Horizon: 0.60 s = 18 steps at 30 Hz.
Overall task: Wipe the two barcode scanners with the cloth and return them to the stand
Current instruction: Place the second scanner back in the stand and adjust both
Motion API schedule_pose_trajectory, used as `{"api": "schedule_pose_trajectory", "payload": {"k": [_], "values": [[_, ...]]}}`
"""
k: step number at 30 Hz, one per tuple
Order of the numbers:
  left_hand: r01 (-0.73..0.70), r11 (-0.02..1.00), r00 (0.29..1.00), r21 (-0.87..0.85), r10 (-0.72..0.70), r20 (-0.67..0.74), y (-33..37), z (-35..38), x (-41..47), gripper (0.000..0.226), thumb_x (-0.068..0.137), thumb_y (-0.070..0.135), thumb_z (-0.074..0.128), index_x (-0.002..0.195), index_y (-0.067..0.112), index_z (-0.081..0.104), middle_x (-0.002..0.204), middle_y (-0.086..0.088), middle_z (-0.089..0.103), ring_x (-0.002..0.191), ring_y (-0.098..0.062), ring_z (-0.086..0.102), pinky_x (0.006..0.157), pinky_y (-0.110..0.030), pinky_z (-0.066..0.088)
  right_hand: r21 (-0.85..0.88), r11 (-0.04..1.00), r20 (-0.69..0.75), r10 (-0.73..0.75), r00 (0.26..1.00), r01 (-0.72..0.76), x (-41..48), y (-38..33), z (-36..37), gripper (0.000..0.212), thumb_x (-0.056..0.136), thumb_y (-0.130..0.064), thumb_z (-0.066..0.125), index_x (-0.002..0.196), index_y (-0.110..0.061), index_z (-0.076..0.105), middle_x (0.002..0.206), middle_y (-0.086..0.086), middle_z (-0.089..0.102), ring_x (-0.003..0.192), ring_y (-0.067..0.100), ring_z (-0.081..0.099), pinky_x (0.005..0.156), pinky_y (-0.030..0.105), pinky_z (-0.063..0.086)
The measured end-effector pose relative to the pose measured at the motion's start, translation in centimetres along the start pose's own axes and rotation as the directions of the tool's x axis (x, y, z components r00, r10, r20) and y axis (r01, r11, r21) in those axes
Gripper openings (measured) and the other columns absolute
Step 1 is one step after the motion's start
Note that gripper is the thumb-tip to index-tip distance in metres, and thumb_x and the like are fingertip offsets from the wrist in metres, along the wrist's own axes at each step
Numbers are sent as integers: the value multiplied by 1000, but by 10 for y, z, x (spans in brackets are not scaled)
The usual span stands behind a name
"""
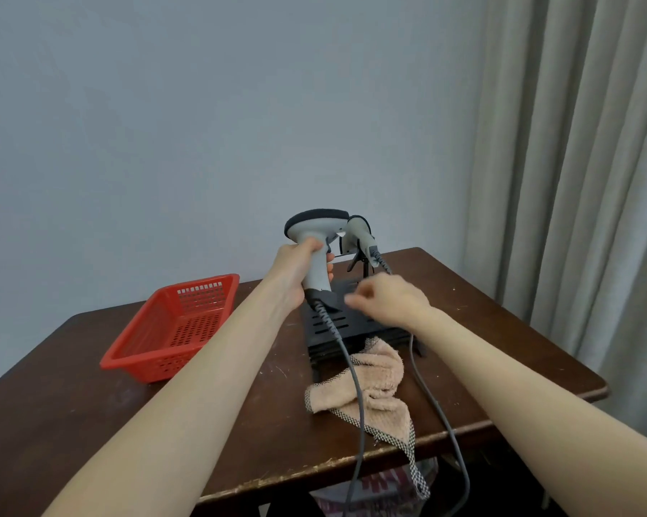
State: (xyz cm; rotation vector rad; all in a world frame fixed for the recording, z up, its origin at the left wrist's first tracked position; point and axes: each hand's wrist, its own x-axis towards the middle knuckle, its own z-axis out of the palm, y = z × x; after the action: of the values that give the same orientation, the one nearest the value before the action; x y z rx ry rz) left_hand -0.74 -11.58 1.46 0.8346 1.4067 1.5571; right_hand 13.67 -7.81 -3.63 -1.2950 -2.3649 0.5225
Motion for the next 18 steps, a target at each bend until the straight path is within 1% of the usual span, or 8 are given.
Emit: {"api": "schedule_pose_trajectory", "payload": {"k": [2, 4, 6, 9, 11, 14, 16, 18], "values": [[18, 1000, 1000, -25, -18, 6, 6, 3, 2, 20, 92, 7, 45, 108, -3, 52, 84, -13, 61, 68, -23, 58, 66, -35, 52, 438, 897, -45, -50, 998, 65, 3, -16, -14, 38, 94, -51, 46, 106, -20, 65, 87, -1, 69, 80, 15, 65, 80, 32, 56], [43, 999, 999, -30, -42, 19, 15, 6, 6, 19, 91, 2, 44, 108, -2, 52, 95, -17, 63, 80, -26, 62, 71, -39, 53, 695, 718, 69, -105, 992, 28, 4, -32, -26, 46, 96, -54, 41, 119, -18, 59, 91, 0, 69, 76, 13, 65, 75, 25, 54], [46, 999, 999, -12, -46, 11, 25, 8, 11, 24, 90, 0, 45, 113, -3, 50, 103, -19, 61, 88, -28, 63, 68, -38, 54, 666, 745, 132, -161, 978, 33, 11, -40, -30, 54, 94, -58, 42, 132, -21, 49, 94, -4, 62, 76, 10, 61, 77, 27, 54], [57, 998, 998, 22, -57, -4, 40, 10, 18, 28, 91, 3, 46, 119, 0, 44, 112, -19, 52, 101, -32, 59, 77, -43, 53, 544, 832, 115, -205, 972, 111, 24, -46, -27, 69, 88, -57, 55, 141, -19, 36, 93, -4, 57, 79, 11, 59, 65, 23, 49], [78, 996, 996, 32, -79, 29, 51, 10, 22, 25, 90, 5, 46, 114, 1, 43, 111, -20, 52, 94, -33, 59, 71, -41, 53, 562, 816, 63, -206, 977, 136, 31, -52, -30, 52, 90, -45, 61, 128, -13, 44, 83, 0, 61, 67, 13, 61, 57, 23, 51], [69, 997, 993, 17, -70, 99, 62, 8, 26, 6, 88, 6, 47, 91, 2, 47, 89, -17, 55, 77, -28, 57, 70, -36, 48, 600, 786, -22, -170, 985, 149, 43, -62, -36, 18, 91, -21, 58, 105, -9, 56, 82, 7, 61, 66, 19, 64, 70, 35, 59], [18, 999, 991, 31, -21, 132, 65, 5, 31, 5, 85, 3, 46, 80, 4, 47, 79, -13, 54, 69, -25, 54, 66, -34, 47, 598, 794, -82, -76, 994, 110, 54, -68, -38, 19, 90, -14, 50, 106, -4, 55, 83, 9, 63, 65, 19, 65, 72, 38, 61], [-41, 998, 986, 57, 31, 166, 63, -1, 36, 8, 81, -1, 44, 79, 4, 51, 78, -12, 55, 69, -23, 56, 65, -33, 50, 601, 797, -139, 24, 990, 65, 65, -73, -38, 24, 90, -17, 47, 109, -3, 53, 83, 9, 64, 60, 17, 64, 66, 33, 61]]}}
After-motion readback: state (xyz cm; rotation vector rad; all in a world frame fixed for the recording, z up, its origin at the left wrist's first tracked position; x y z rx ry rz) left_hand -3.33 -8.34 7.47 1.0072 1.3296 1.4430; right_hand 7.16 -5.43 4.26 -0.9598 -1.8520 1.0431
